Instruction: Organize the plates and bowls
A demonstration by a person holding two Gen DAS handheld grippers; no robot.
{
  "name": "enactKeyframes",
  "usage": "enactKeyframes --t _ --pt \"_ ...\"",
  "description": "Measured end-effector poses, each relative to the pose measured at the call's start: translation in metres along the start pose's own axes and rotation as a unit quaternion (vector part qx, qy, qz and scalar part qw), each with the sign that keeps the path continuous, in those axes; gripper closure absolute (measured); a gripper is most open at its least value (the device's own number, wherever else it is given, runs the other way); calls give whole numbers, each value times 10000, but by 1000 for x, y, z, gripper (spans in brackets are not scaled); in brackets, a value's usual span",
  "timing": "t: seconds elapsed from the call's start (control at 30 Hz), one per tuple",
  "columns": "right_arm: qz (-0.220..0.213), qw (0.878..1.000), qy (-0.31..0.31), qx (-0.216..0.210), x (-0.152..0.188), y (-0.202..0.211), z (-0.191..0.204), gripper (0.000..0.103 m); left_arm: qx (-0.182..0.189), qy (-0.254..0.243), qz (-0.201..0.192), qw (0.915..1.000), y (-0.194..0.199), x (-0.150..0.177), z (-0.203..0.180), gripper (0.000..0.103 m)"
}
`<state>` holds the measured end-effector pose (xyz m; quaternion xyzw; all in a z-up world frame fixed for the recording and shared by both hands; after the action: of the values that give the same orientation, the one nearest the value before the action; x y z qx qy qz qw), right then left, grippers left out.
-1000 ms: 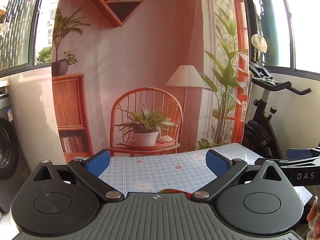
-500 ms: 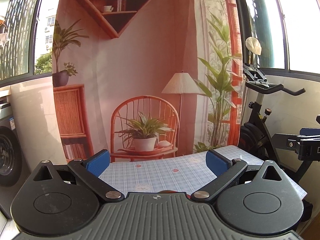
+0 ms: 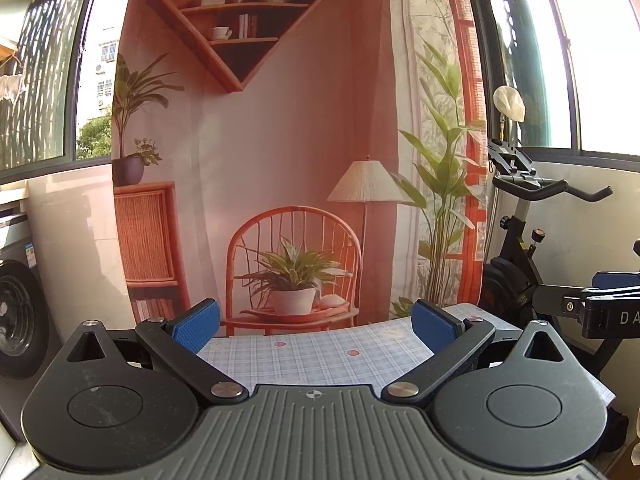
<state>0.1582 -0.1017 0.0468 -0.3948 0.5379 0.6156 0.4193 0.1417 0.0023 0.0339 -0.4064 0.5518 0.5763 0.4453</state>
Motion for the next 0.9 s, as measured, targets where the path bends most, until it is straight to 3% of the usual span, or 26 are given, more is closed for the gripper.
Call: enactKeyframes --t 0.9 --pt "17 10000 -48 -18 3 -1 1 0 66 -112 159 9998 -4 4 4 0"
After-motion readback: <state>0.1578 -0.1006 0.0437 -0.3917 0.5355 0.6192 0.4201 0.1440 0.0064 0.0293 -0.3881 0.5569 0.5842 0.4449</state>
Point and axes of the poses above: each gripper's, at about its wrist camera, not at the fingertips, and y roughly against the way its jaws point, z to its left, x to its underside, the point moved 7 cm from there along -y, roughly the way its jaws point, and after that the axes turned 3 degrees about z, right-handed, at the moved point
